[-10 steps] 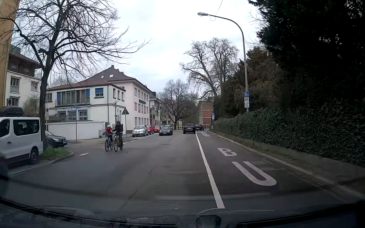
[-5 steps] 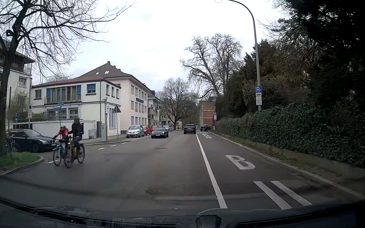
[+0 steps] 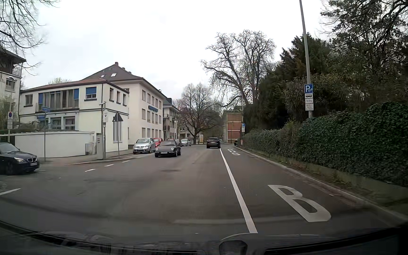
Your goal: Follow the waypoints while adhering to traffic rules and regulations
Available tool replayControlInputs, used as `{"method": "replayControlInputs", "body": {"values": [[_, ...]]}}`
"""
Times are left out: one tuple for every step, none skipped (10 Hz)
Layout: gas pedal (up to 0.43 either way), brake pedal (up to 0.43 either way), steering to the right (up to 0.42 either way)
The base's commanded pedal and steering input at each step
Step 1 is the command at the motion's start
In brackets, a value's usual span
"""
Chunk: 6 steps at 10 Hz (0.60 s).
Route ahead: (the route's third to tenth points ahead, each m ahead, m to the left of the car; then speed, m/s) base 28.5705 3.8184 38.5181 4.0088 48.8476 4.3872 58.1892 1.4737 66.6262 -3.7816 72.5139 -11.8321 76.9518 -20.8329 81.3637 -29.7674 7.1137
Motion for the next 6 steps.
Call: {"method": "replayControlInputs", "body": {"values": [[0.067, 0.0, 0.0], [0.067, 0.0, 0.0], [0.067, 0.0, 0.0], [0.067, 0.0, 0.0], [0.067, 0.0, 0.001], [0.067, 0.0, 0.001]]}}
